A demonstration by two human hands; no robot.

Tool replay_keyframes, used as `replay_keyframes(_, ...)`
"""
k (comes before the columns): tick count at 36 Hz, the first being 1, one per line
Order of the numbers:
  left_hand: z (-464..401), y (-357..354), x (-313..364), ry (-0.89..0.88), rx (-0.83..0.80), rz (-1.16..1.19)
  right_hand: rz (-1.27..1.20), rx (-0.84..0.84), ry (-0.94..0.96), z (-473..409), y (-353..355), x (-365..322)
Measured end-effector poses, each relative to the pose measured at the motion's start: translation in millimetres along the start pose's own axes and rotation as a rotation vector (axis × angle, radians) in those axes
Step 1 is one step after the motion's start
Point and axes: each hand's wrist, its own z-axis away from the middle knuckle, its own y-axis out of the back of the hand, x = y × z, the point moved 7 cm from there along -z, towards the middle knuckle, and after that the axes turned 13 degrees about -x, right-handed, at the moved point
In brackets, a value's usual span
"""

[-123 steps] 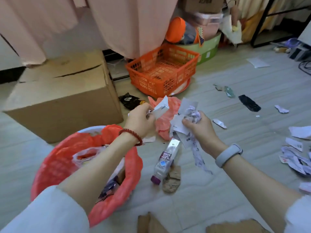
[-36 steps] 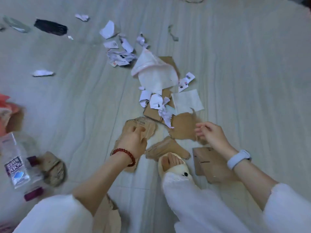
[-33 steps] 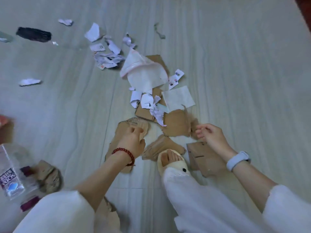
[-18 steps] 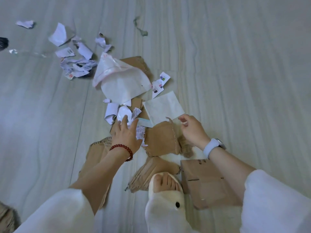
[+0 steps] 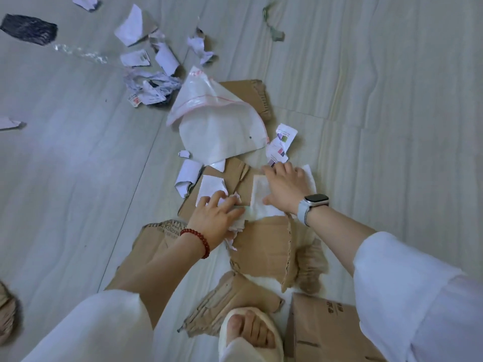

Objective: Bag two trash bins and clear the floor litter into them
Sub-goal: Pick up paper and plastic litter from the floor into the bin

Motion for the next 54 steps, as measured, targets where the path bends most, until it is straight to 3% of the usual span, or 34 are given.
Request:
replay_keyframes(7,0.4,8.3,8.1,-0.083,0.271,0.109,-0.127,0.085,0.029,7.3,-3.5,19.3)
replay_keyframes(14,-9.0,10.6,6.8,-0.006,0.275,0.162,-0.157,0.275,0.148,13.7,33.2,37.8)
replay_keyframes(17,-9.7,9.0,7.9,0.069,0.222,0.169,-0.072,0.203,0.239,-4.3,41.8,29.9)
replay_keyframes(21,-7.0,6.9,7.1,0.201,0.198,0.161,-0.037,-0.039,0.203,-36.0,23.5,25.7)
replay_keyframes(28,-5.9,4.8,11.5,0.185,0.272,0.223,-0.153,0.1,0.134,-24.9,17.5,22.8)
replay_keyframes(36,-9.9,6.4,12.9,0.235,0.133,0.221,-0.262,0.112,0.088,-22.0,21.1,24.2)
replay_keyframes(43,-0.2,14.5,18.1,0.045,0.301,0.343,-0.276,0.016,-0.037,-31.4,22.5,26.6)
replay_keyframes(49,6.5,9.5,16.7,0.001,0.206,0.602,-0.272,0.005,-0.086,-36.3,24.3,26.7)
replay_keyframes(54,19.8,14.7,-14.0,0.251,0.364,1.072,-0.293,0.001,-0.037,-30.1,21.5,22.7)
